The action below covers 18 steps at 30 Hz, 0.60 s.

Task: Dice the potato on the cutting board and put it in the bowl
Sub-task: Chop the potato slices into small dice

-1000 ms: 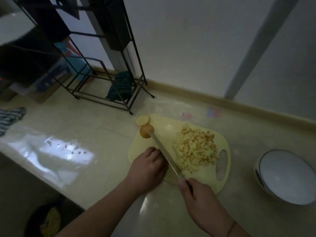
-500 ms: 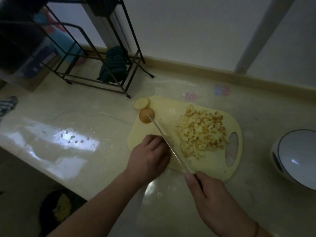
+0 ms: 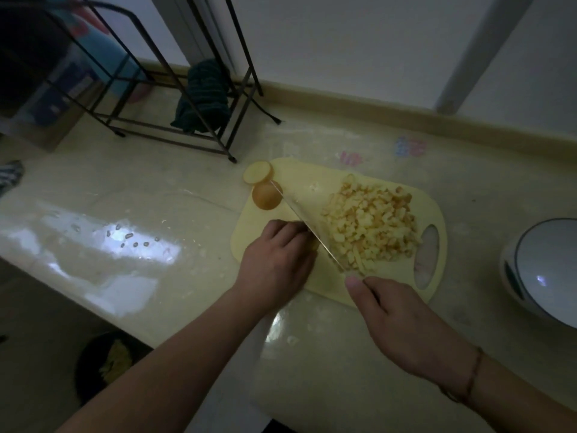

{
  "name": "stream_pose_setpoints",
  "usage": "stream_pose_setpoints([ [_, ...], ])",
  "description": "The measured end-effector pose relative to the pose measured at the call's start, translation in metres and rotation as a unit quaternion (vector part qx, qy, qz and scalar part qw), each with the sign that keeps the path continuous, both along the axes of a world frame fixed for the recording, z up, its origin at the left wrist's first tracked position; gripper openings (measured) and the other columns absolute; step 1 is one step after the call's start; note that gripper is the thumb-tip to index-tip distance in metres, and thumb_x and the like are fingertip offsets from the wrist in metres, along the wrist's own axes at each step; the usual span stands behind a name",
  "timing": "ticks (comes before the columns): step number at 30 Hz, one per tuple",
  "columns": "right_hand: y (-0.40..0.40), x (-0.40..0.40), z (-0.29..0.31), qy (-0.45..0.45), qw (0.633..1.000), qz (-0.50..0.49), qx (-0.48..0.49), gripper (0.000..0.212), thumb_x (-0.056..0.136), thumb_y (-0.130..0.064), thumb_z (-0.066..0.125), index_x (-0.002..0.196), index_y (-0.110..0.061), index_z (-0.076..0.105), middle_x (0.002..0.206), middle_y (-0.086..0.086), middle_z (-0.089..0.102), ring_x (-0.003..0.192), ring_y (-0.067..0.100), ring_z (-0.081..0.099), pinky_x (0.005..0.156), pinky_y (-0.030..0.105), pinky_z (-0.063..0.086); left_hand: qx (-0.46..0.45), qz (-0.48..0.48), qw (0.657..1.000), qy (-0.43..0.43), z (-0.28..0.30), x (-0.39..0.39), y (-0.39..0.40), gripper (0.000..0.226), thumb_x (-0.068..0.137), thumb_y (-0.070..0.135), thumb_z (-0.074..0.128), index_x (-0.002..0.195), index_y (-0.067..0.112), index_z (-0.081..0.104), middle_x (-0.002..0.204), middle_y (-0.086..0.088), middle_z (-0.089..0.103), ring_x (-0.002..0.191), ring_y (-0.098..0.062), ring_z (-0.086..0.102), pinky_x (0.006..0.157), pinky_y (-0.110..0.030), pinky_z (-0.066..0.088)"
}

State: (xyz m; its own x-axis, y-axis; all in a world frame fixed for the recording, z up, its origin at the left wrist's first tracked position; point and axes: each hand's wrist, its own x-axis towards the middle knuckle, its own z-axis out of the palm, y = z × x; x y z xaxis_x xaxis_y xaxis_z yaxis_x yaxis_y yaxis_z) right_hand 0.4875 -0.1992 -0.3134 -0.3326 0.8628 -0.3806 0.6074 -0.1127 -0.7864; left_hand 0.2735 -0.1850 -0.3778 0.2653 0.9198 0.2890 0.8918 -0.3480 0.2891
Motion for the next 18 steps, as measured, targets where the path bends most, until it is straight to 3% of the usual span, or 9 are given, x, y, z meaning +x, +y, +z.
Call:
stream_pose_setpoints([
  [7, 0.0036, -0.0001, -0.0017, -0.010, 1.000, 0.012, -0.002, 0.053, 0.095, -0.053, 0.035, 0.058, -0.016, 0.041, 0.049, -0.005, 0.043, 0.048, 0.005, 0.044, 0.057, 0.020, 0.038, 0.027, -0.001, 1.000, -0.008, -0.0040, 0.0009, 0.0010, 0.022, 0.091, 0.019, 0.071, 0.108, 0.007, 0.072, 0.114, -0.007, 0.068, 0.100, -0.029, 0.059, 0.080, -0.034, 0.051],
  [18, -0.0051, 0.0006, -0.0002, -0.020, 1.000, 0.017, 0.002, 0.053, 0.096, -0.052, 0.032, 0.056, -0.018, 0.039, 0.047, -0.004, 0.042, 0.047, 0.005, 0.043, 0.056, 0.021, 0.038, 0.034, -0.018, 0.999, 0.005, -0.0029, -0.0019, 0.0042, 0.020, 0.090, 0.020, 0.070, 0.105, 0.007, 0.073, 0.105, -0.007, 0.068, 0.092, -0.029, 0.058, 0.075, -0.036, 0.050],
])
